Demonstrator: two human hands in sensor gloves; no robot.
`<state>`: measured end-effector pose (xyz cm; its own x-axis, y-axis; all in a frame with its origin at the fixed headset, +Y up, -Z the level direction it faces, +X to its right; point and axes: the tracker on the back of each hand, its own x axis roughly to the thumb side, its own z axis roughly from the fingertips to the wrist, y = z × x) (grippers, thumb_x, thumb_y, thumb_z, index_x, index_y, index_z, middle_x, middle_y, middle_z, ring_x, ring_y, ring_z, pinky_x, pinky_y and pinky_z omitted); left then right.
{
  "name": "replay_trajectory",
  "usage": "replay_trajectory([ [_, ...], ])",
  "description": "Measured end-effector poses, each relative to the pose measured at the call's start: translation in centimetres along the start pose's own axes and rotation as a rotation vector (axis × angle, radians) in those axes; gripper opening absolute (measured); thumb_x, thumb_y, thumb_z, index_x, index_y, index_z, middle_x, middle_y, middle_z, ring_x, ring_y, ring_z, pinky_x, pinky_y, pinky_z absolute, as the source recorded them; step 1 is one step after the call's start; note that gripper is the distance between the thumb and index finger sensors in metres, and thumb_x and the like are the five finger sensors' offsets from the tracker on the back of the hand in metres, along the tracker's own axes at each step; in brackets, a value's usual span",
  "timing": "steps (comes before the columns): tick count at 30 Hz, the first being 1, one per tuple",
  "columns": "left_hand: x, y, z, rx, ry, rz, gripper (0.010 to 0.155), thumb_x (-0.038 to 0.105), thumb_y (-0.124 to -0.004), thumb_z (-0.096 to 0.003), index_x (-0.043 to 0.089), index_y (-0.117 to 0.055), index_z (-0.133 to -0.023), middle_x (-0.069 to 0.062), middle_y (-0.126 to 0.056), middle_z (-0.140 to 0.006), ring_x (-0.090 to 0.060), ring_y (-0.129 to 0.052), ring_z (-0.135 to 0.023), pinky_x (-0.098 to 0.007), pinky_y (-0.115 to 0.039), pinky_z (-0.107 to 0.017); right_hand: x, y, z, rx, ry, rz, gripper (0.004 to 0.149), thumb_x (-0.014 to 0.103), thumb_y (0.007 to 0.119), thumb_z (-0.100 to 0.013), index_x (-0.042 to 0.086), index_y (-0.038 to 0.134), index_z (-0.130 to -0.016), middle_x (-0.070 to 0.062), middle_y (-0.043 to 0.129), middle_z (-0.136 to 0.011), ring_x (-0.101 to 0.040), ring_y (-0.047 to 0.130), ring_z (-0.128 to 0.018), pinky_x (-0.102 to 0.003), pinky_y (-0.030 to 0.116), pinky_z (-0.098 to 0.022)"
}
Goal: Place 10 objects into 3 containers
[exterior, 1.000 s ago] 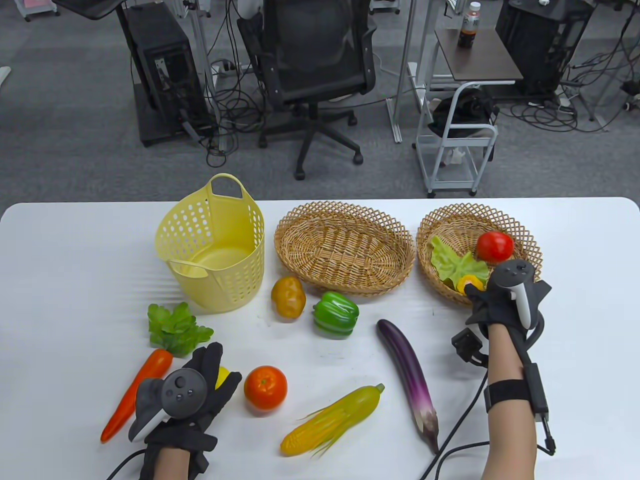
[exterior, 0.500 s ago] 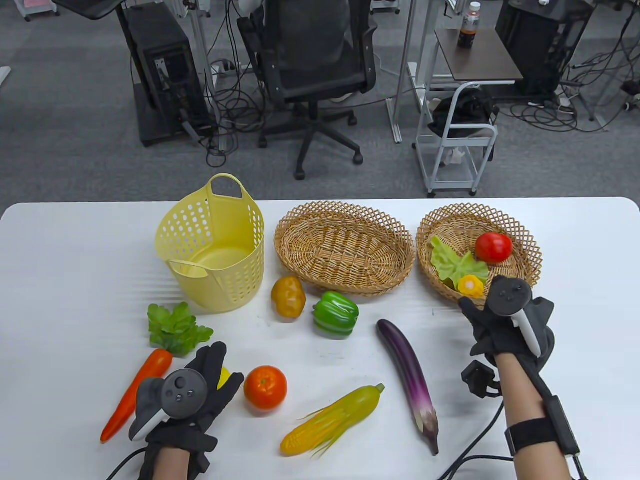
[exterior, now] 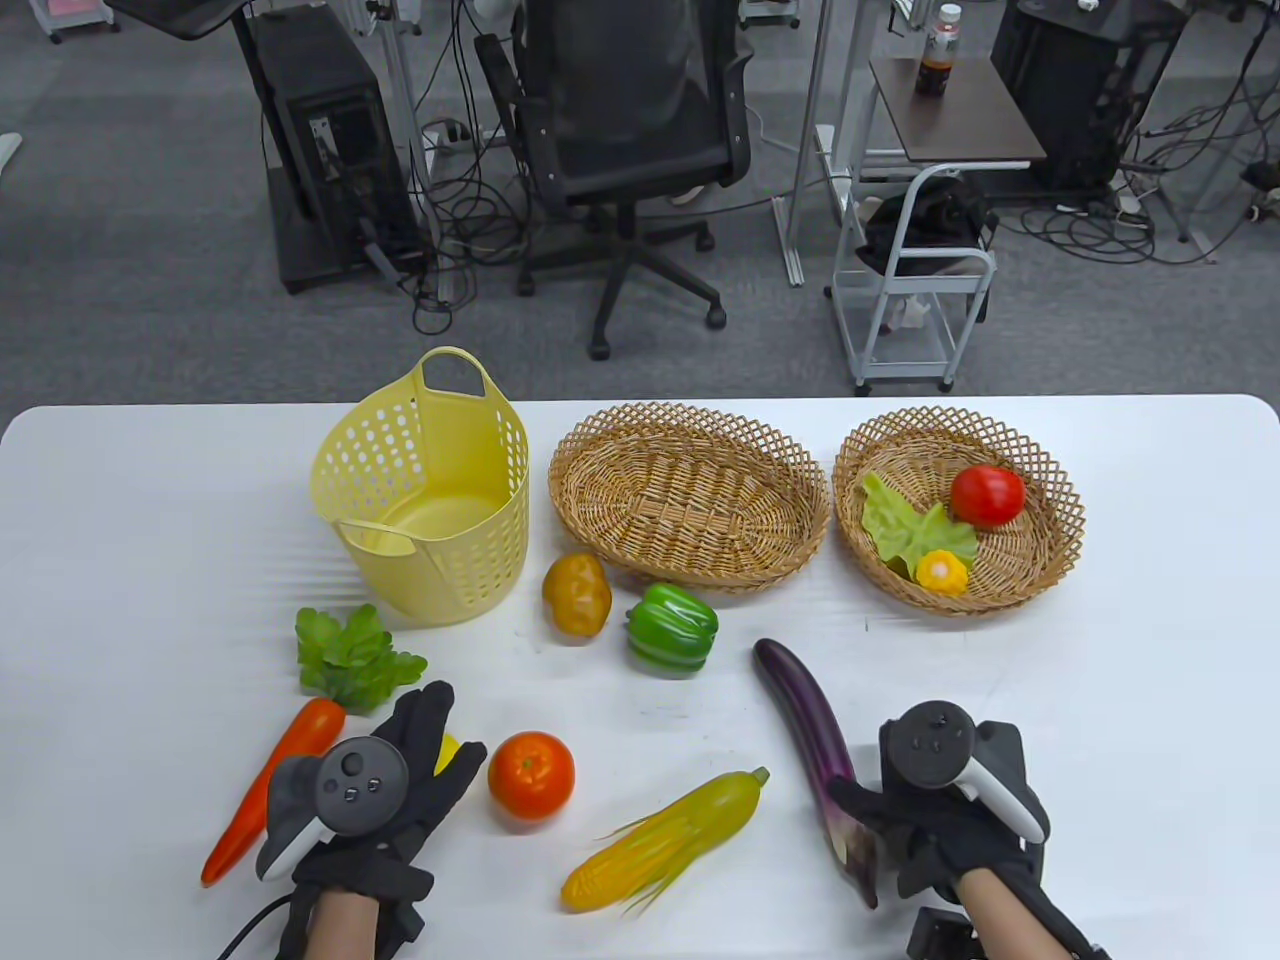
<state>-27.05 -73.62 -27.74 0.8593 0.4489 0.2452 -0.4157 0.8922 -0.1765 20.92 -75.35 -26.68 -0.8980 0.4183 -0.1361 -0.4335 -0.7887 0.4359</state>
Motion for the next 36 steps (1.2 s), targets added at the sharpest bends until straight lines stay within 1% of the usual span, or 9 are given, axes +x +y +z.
replay_trajectory([
  [2, 0.0, 0.0, 0.0, -0.003, 0.000, 0.000, 0.077, 0.059, -0.046, -0.0654, 0.006, -0.030, -0.119, -0.034, -0.040, -0.118, -0.059, -0.053, -0.105, -0.069, -0.060, -0.067, 0.2, 0.2, 0.5, -0.020, -0.001, 0.029, 0.093, 0.060, 0.061, -0.057, -0.002, 0.018, -0.110, -0.034, 0.064, -0.100, -0.044, 0.088, -0.067, -0.040, 0.084, -0.046],
  [5, 0.0, 0.0, -0.1, -0.007, 0.000, 0.005, 0.077, 0.059, -0.046, -0.0654, 0.006, -0.030, -0.119, -0.034, -0.040, -0.118, -0.059, -0.053, -0.105, -0.069, -0.060, -0.067, 0.6, 0.9, 0.4, 0.007, 0.012, 0.073, 0.098, 0.058, 0.070, -0.053, -0.002, 0.019, -0.110, -0.032, 0.064, -0.100, -0.042, 0.088, -0.068, -0.039, 0.084, -0.047],
  [10, 0.1, -0.2, -0.1, -0.018, -0.001, 0.005, 0.077, 0.059, -0.046, -0.0655, 0.006, -0.030, -0.120, -0.034, -0.040, -0.118, -0.059, -0.053, -0.105, -0.069, -0.060, -0.067, 1.5, 2.0, 0.4, -0.020, 0.036, 0.216, 0.102, 0.058, 0.074, -0.050, -0.001, 0.018, -0.111, -0.029, 0.061, -0.101, -0.037, 0.086, -0.068, -0.036, 0.084, -0.048],
  [15, 0.2, -0.2, -0.1, -0.020, -0.002, 0.001, 0.077, 0.059, -0.046, -0.0655, 0.006, -0.030, -0.120, -0.034, -0.040, -0.118, -0.059, -0.053, -0.105, -0.069, -0.060, -0.067, 2.4, 2.7, 0.3, -0.056, 0.072, 0.311, 0.099, 0.056, 0.075, -0.051, -0.001, 0.022, -0.111, -0.026, 0.065, -0.098, -0.034, 0.089, -0.066, -0.033, 0.085, -0.046],
  [20, 0.2, -0.2, -0.2, -0.018, -0.008, 0.002, 0.077, 0.059, -0.046, -0.0654, 0.006, -0.030, -0.120, -0.034, -0.040, -0.118, -0.059, -0.053, -0.105, -0.069, -0.060, -0.067, 2.5, 2.8, 0.3, -0.061, 0.074, 0.276, 0.090, 0.051, 0.076, -0.052, -0.001, 0.031, -0.110, -0.020, 0.075, -0.088, -0.028, 0.093, -0.060, -0.027, 0.088, -0.041],
  [23, 0.2, -0.2, -0.2, -0.018, -0.007, 0.006, 0.077, 0.059, -0.046, -0.0655, 0.006, -0.030, -0.120, -0.034, -0.040, -0.118, -0.059, -0.053, -0.105, -0.069, -0.060, -0.067, 2.4, 2.8, 0.2, -0.061, 0.071, 0.270, 0.087, 0.049, 0.077, -0.052, -0.001, 0.035, -0.110, -0.020, 0.076, -0.087, -0.028, 0.093, -0.059, -0.027, 0.089, -0.041],
  [29, 0.2, 0.0, -0.1, -0.005, -0.012, 0.008, 0.077, 0.059, -0.046, -0.0655, 0.006, -0.030, -0.120, -0.034, -0.040, -0.118, -0.059, -0.052, -0.105, -0.069, -0.060, -0.067, 1.7, 2.3, 0.3, -0.065, 0.067, 0.199, 0.084, 0.046, 0.077, -0.053, 0.000, 0.036, -0.109, -0.020, 0.076, -0.089, -0.028, 0.093, -0.061, -0.028, 0.089, -0.042],
  [32, 0.2, 0.1, 0.1, 0.008, -0.013, 0.007, 0.077, 0.059, -0.046, -0.0656, 0.006, -0.031, -0.119, -0.034, -0.040, -0.118, -0.059, -0.053, -0.105, -0.069, -0.060, -0.067, 1.1, 1.6, 1.1, -0.157, 0.094, 0.219, 0.082, 0.044, 0.079, -0.053, 0.004, 0.036, -0.110, -0.020, 0.074, -0.091, -0.031, 0.091, -0.064, -0.032, 0.086, -0.045],
  [36, 0.2, 0.2, 0.1, 0.010, -0.016, 0.009, 0.077, 0.059, -0.046, -0.0655, 0.006, -0.031, -0.119, -0.034, -0.040, -0.118, -0.059, -0.053, -0.105, -0.069, -0.060, -0.067, 0.3, -0.2, 3.0, -0.236, 0.075, 0.245, 0.080, 0.043, 0.080, -0.052, 0.005, 0.039, -0.110, -0.020, 0.076, -0.090, -0.031, 0.092, -0.061, -0.032, 0.087, -0.043],
])
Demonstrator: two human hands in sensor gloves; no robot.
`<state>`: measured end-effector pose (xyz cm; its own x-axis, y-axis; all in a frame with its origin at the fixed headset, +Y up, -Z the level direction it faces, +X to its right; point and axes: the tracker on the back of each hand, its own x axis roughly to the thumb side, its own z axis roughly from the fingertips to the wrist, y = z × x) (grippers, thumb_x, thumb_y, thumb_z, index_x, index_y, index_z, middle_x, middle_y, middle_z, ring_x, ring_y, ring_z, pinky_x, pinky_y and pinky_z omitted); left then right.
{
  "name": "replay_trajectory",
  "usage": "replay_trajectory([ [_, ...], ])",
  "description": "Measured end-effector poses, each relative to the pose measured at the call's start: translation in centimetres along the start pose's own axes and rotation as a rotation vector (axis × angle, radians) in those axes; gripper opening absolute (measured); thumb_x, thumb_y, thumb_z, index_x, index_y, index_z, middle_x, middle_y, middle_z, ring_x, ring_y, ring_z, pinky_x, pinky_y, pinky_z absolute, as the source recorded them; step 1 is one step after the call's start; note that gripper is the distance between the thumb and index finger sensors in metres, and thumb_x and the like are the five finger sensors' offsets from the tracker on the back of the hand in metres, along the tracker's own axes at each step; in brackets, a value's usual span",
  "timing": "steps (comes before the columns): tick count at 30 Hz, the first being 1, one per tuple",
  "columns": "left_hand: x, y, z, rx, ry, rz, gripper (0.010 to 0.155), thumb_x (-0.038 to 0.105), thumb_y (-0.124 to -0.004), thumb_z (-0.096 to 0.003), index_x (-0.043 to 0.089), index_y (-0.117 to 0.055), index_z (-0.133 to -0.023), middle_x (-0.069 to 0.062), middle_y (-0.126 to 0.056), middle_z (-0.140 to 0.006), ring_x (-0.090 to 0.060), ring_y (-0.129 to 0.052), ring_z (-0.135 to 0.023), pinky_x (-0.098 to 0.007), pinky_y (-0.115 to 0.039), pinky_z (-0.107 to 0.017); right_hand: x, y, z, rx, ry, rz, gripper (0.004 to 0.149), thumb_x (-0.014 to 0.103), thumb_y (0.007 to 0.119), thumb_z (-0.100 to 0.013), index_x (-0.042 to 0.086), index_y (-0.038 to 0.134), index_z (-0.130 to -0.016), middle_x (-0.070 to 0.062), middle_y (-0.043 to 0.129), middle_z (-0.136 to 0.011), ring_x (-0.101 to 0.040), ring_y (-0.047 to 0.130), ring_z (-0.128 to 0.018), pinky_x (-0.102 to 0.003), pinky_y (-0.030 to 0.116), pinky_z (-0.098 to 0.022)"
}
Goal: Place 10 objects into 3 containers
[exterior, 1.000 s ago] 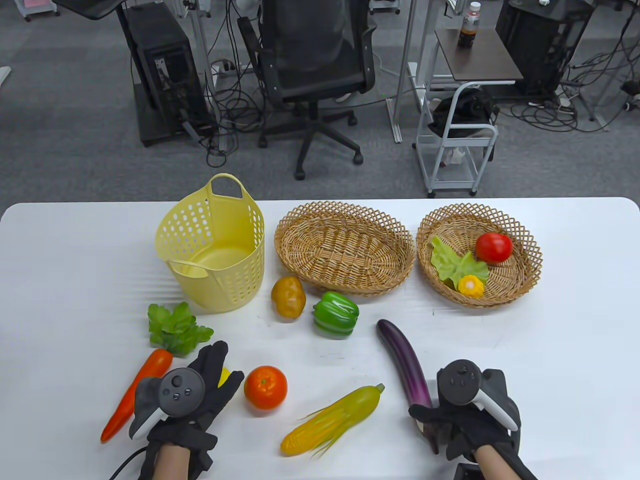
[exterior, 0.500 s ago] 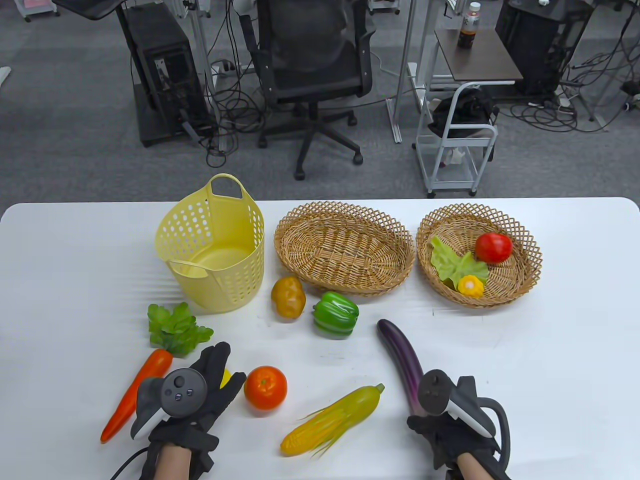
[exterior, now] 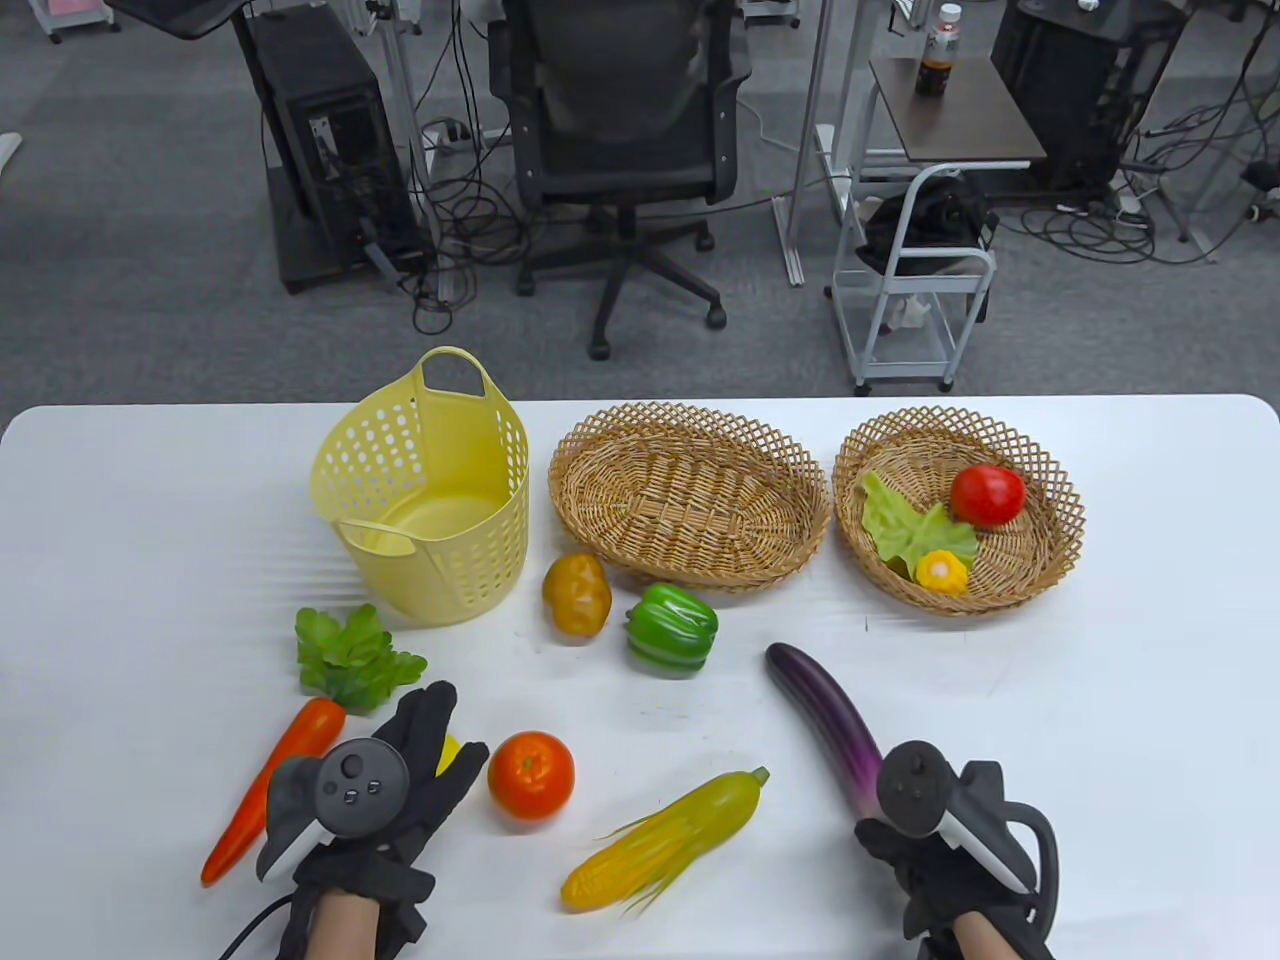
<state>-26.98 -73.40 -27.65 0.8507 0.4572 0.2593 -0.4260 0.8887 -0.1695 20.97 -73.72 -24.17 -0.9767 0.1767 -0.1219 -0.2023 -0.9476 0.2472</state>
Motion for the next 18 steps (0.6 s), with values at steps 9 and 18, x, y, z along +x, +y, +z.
replay_trajectory([
  [9, -0.2, 0.1, 0.1, 0.010, 0.009, 0.001, 0.077, 0.059, -0.046, -0.0656, 0.006, -0.030, -0.119, -0.034, -0.040, -0.118, -0.059, -0.053, -0.105, -0.069, -0.060, -0.067, -2.8, -5.2, 2.1, -0.218, 0.042, -0.085, 0.079, 0.041, 0.081, -0.051, 0.005, 0.041, -0.109, -0.022, 0.077, -0.090, -0.034, 0.092, -0.061, -0.035, 0.086, -0.042],
  [18, -0.5, 0.3, 0.1, 0.016, 0.031, -0.011, 0.077, 0.059, -0.046, -0.0655, 0.006, -0.031, -0.119, -0.034, -0.040, -0.118, -0.059, -0.053, -0.105, -0.069, -0.060, -0.067, -3.2, -9.1, -1.4, -0.386, 0.128, -0.192, 0.079, 0.039, 0.080, -0.052, 0.006, 0.038, -0.110, -0.023, 0.074, -0.092, -0.036, 0.090, -0.063, -0.037, 0.084, -0.044],
])
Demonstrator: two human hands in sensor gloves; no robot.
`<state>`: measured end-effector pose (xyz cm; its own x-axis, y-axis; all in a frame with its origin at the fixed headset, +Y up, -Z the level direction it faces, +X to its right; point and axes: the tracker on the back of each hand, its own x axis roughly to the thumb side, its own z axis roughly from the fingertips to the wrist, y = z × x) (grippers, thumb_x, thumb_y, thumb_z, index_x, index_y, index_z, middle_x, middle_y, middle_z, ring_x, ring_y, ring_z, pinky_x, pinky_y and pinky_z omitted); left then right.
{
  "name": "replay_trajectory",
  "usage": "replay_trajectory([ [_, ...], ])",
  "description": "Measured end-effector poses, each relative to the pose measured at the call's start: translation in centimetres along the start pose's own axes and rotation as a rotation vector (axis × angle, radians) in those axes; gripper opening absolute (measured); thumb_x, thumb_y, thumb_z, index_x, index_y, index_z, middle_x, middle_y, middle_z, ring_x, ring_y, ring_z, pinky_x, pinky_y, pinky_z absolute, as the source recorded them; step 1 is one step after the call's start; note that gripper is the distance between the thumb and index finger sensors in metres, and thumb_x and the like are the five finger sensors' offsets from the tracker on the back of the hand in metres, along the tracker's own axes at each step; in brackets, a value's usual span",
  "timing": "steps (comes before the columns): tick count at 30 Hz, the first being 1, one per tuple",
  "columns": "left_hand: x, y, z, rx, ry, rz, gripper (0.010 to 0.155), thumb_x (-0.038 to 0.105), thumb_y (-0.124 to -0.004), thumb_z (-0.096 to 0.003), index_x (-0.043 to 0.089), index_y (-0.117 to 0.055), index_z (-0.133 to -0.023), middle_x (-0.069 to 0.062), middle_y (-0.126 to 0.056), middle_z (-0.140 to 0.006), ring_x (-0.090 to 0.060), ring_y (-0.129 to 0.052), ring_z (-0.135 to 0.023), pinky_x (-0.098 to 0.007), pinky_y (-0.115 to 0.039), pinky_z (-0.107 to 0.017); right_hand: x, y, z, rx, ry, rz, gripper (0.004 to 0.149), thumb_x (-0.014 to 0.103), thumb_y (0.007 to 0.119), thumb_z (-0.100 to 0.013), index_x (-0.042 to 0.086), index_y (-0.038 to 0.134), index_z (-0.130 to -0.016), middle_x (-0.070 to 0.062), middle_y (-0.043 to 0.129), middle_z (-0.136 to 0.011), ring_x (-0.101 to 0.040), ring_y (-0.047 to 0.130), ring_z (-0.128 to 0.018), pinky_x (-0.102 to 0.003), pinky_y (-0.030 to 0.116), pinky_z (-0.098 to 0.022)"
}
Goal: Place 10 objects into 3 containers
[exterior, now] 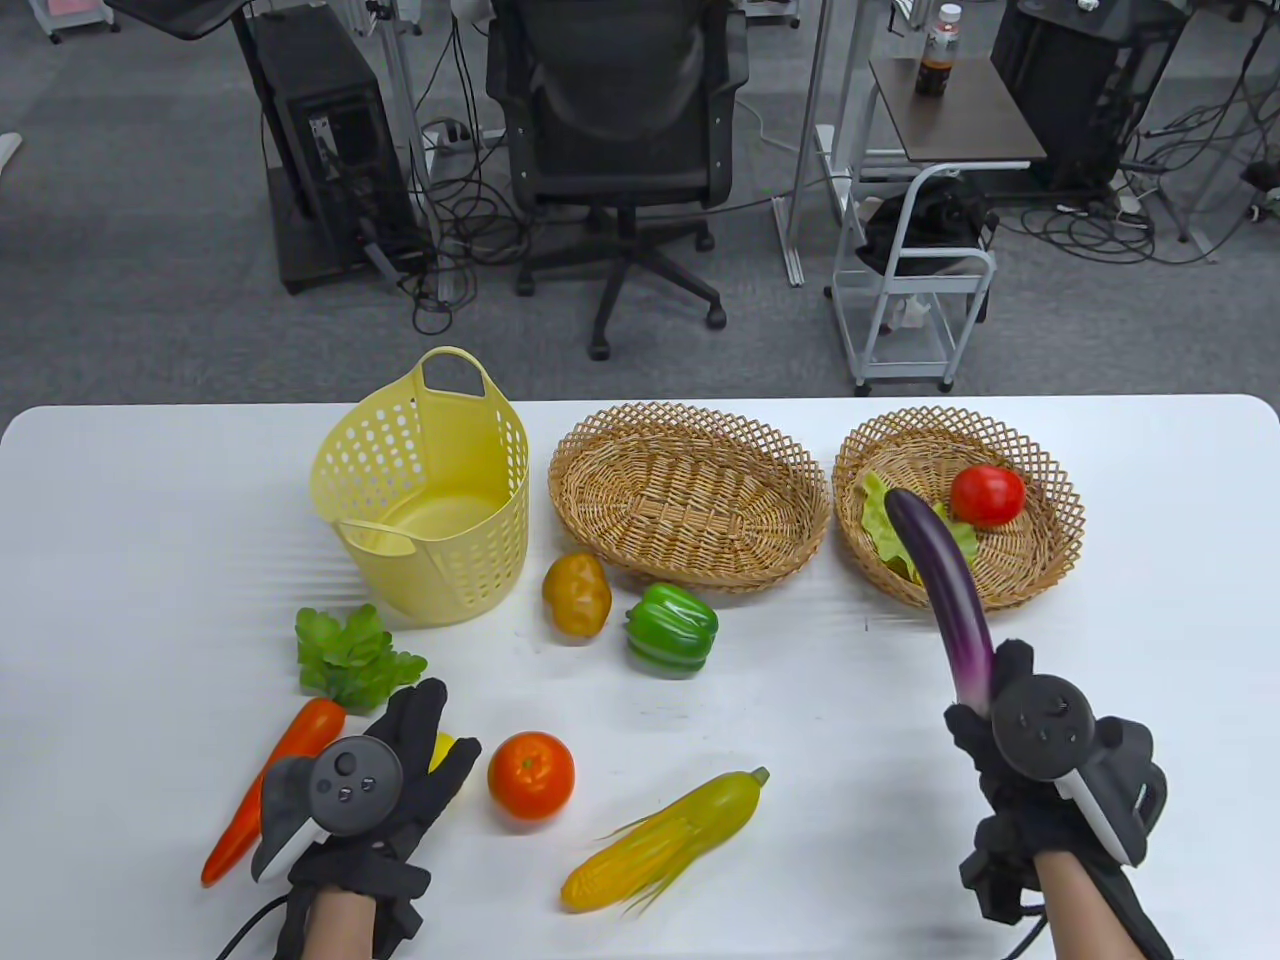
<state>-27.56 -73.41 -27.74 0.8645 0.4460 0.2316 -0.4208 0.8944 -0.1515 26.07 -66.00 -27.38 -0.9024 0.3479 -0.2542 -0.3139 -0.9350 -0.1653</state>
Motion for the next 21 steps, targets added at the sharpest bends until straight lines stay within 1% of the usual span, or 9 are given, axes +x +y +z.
replay_trajectory([
  [5, -0.1, 0.0, 0.1, 0.002, 0.023, -0.021, 0.077, 0.058, -0.046, -0.0655, 0.006, -0.031, -0.119, -0.034, -0.040, -0.118, -0.059, -0.053, -0.105, -0.069, -0.060, -0.067, 0.7, 0.4, -3.6, -0.045, 0.074, -0.091, 0.079, 0.040, 0.080, -0.053, 0.008, 0.037, -0.110, -0.022, 0.073, -0.093, -0.035, 0.088, -0.064, -0.037, 0.081, -0.045],
  [7, -0.2, 0.1, 0.2, 0.007, 0.046, -0.072, 0.077, 0.058, -0.046, -0.0655, 0.006, -0.031, -0.119, -0.034, -0.040, -0.118, -0.059, -0.053, -0.105, -0.069, -0.060, -0.067, 1.0, 0.6, -5.3, -0.058, 0.117, -0.132, 0.078, 0.040, 0.080, -0.053, 0.010, 0.037, -0.111, -0.022, 0.073, -0.093, -0.034, 0.088, -0.063, -0.036, 0.081, -0.045],
  [10, -0.3, 0.3, 0.2, 0.013, 0.059, -0.073, 0.077, 0.058, -0.046, -0.0654, 0.006, -0.031, -0.119, -0.034, -0.040, -0.118, -0.059, -0.053, -0.105, -0.069, -0.060, -0.067, 1.6, 1.0, -7.7, -0.041, 0.179, -0.179, 0.078, 0.041, 0.079, -0.053, 0.011, 0.036, -0.111, -0.021, 0.073, -0.093, -0.033, 0.088, -0.062, -0.035, 0.080, -0.044],
  [12, -0.3, 0.4, 0.2, 0.021, 0.069, -0.075, 0.077, 0.058, -0.046, -0.0656, 0.005, -0.031, -0.119, -0.035, -0.041, -0.117, -0.060, -0.053, -0.104, -0.068, -0.061, -0.066, 1.9, 1.5, -9.2, -0.008, 0.216, -0.207, 0.077, 0.041, 0.079, -0.054, 0.013, 0.036, -0.111, -0.021, 0.073, -0.094, -0.032, 0.088, -0.062, -0.034, 0.080, -0.044],
  [16, 0.0, 0.7, 0.5, 0.045, 0.072, -0.098, 0.077, 0.058, -0.047, -0.0656, 0.005, -0.032, -0.119, -0.035, -0.041, -0.117, -0.060, -0.054, -0.104, -0.068, -0.061, -0.066, 2.6, 2.9, -11.7, 0.035, 0.268, -0.207, 0.077, 0.042, 0.078, -0.055, 0.014, 0.035, -0.112, -0.021, 0.073, -0.095, -0.031, 0.088, -0.060, -0.033, 0.080, -0.043],
  [21, 0.2, 0.9, 0.7, 0.055, 0.065, -0.107, 0.077, 0.057, -0.047, -0.0655, 0.005, -0.032, -0.119, -0.035, -0.041, -0.117, -0.060, -0.054, -0.103, -0.068, -0.061, -0.066, 3.6, 4.6, -13.7, 0.082, 0.315, -0.192, 0.076, 0.042, 0.078, -0.056, 0.014, 0.036, -0.112, -0.021, 0.073, -0.095, -0.031, 0.089, -0.059, -0.033, 0.080, -0.042],
])
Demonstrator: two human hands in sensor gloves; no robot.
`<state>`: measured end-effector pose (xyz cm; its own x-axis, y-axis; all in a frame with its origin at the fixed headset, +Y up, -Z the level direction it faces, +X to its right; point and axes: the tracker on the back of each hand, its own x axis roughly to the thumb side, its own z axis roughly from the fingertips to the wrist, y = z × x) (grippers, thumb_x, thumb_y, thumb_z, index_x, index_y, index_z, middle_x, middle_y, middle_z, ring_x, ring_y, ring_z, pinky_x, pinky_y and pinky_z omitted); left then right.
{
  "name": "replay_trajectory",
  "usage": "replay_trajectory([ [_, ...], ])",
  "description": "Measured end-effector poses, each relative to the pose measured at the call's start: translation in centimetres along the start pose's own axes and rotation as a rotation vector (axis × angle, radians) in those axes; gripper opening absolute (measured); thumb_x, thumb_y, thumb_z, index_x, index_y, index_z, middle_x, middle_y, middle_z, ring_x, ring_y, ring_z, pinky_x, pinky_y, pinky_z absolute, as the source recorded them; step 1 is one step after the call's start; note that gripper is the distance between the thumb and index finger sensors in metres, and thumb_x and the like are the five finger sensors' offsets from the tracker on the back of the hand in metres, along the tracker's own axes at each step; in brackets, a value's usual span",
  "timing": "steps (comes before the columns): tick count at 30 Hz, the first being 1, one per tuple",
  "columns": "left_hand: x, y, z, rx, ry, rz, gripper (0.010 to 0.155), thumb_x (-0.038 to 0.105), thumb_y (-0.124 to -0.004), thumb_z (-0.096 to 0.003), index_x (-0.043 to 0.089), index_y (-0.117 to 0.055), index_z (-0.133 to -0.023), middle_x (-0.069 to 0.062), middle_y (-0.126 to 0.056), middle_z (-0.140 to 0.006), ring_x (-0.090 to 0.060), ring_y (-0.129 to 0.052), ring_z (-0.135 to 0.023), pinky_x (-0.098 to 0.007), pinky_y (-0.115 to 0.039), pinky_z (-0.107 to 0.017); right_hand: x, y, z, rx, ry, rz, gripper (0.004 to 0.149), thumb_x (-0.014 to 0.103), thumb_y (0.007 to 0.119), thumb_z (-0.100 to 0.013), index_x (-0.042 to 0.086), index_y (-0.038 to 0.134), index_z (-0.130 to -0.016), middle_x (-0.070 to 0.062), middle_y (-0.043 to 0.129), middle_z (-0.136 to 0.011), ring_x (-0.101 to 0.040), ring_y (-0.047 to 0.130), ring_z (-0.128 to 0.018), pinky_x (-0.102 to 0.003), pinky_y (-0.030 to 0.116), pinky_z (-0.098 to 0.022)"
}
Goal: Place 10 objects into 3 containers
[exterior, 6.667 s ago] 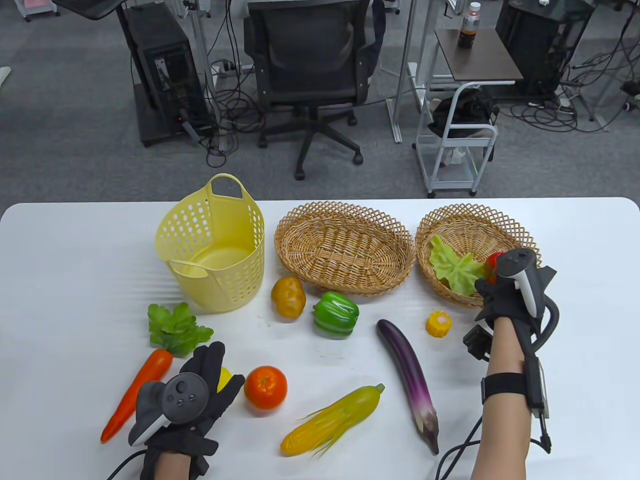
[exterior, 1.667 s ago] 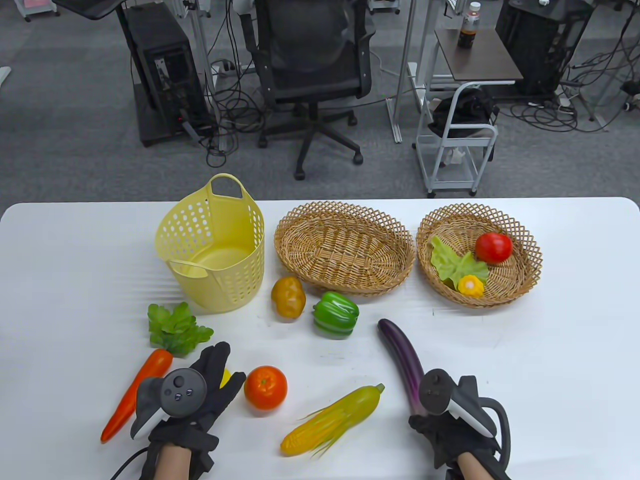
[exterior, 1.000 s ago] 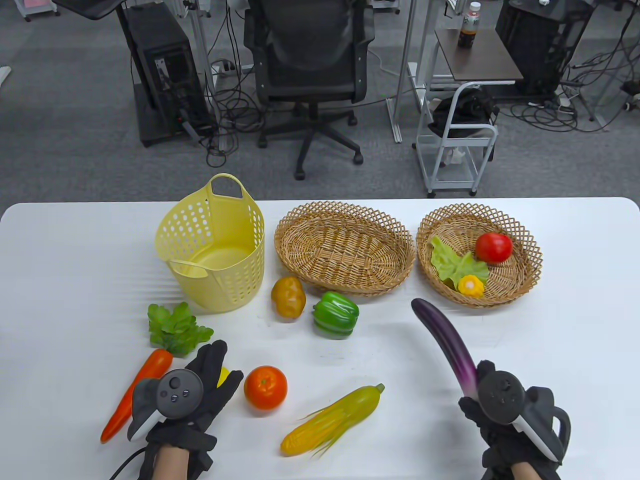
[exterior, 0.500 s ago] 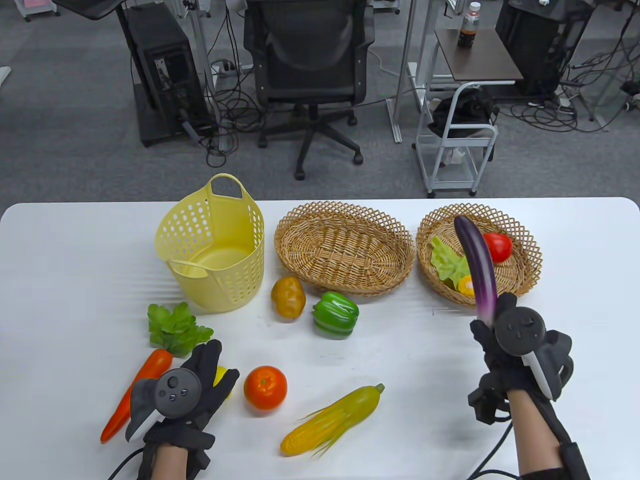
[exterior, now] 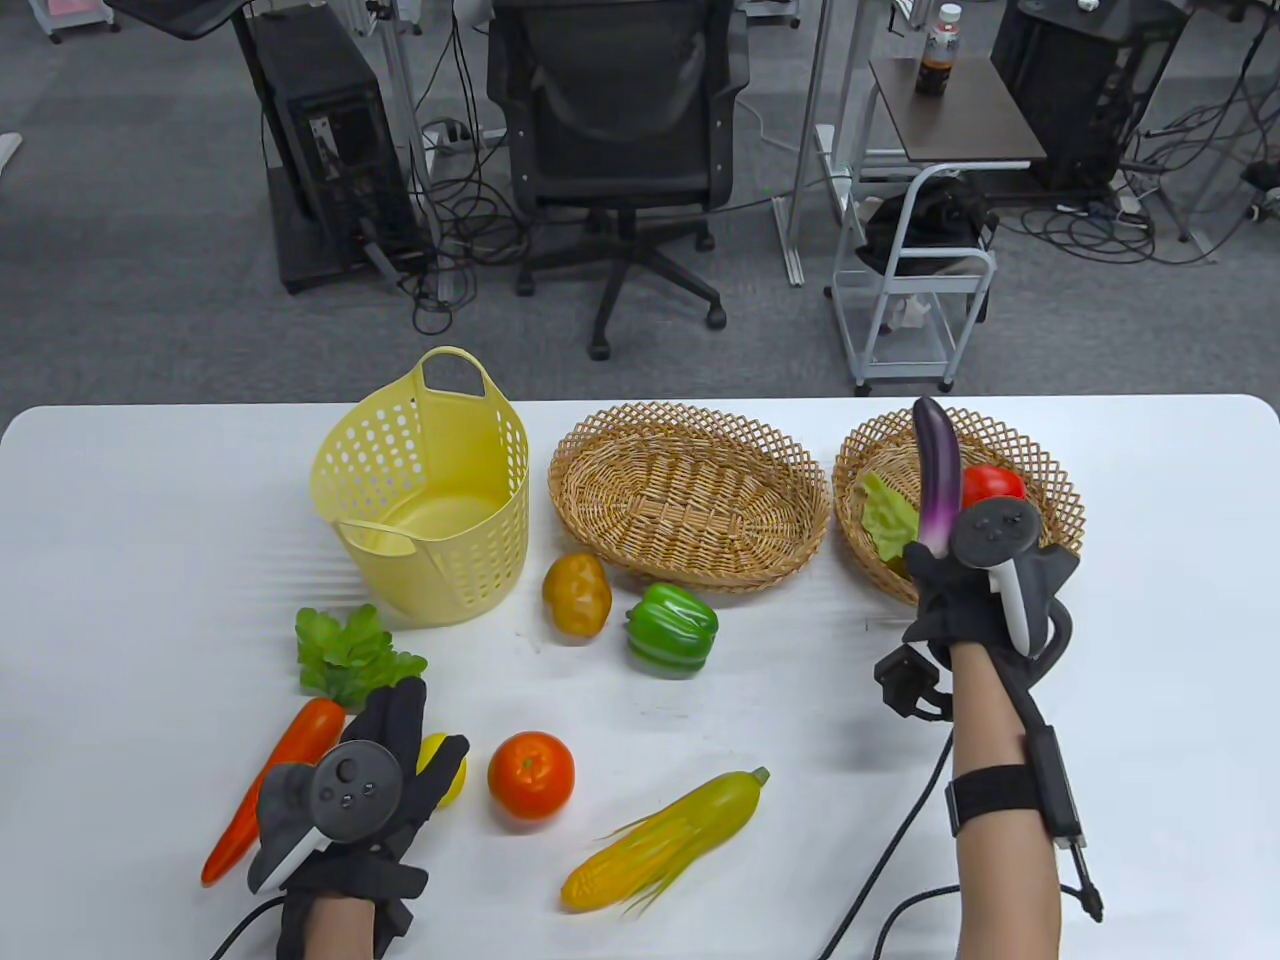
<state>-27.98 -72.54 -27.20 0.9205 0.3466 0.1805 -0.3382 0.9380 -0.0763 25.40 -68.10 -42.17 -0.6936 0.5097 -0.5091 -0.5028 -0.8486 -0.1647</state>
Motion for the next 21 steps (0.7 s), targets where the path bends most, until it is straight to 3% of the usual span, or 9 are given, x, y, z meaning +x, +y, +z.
replay_trajectory([
  [13, 0.3, 0.4, 0.5, 0.016, -0.031, -0.001, 0.077, 0.058, -0.047, -0.0656, 0.005, -0.031, -0.119, -0.035, -0.041, -0.117, -0.060, -0.054, -0.103, -0.068, -0.061, -0.066, 1.1, 3.6, -2.0, -0.036, 0.092, 0.093, 0.075, 0.044, 0.076, -0.056, 0.014, 0.036, -0.112, -0.020, 0.073, -0.096, -0.029, 0.089, -0.058, -0.030, 0.081, -0.041],
  [17, 0.3, 0.5, 0.6, 0.026, -0.033, 0.004, 0.077, 0.058, -0.047, -0.0655, 0.005, -0.031, -0.119, -0.035, -0.041, -0.117, -0.060, -0.054, -0.103, -0.068, -0.061, -0.066, 0.9, 3.9, -1.9, -0.041, 0.087, 0.071, 0.075, 0.047, 0.074, -0.056, 0.013, 0.036, -0.112, -0.021, 0.073, -0.095, -0.027, 0.090, -0.056, -0.029, 0.081, -0.038],
  [21, 0.4, 0.4, 0.6, 0.023, -0.034, 0.006, 0.077, 0.058, -0.047, -0.0655, 0.005, -0.031, -0.119, -0.035, -0.041, -0.117, -0.060, -0.054, -0.103, -0.068, -0.061, -0.066, 0.2, 3.4, -1.7, -0.024, 0.061, -0.002, 0.076, 0.053, 0.065, -0.059, 0.011, 0.032, -0.113, -0.023, 0.067, -0.102, -0.032, 0.088, -0.057, -0.032, 0.080, -0.040],
])
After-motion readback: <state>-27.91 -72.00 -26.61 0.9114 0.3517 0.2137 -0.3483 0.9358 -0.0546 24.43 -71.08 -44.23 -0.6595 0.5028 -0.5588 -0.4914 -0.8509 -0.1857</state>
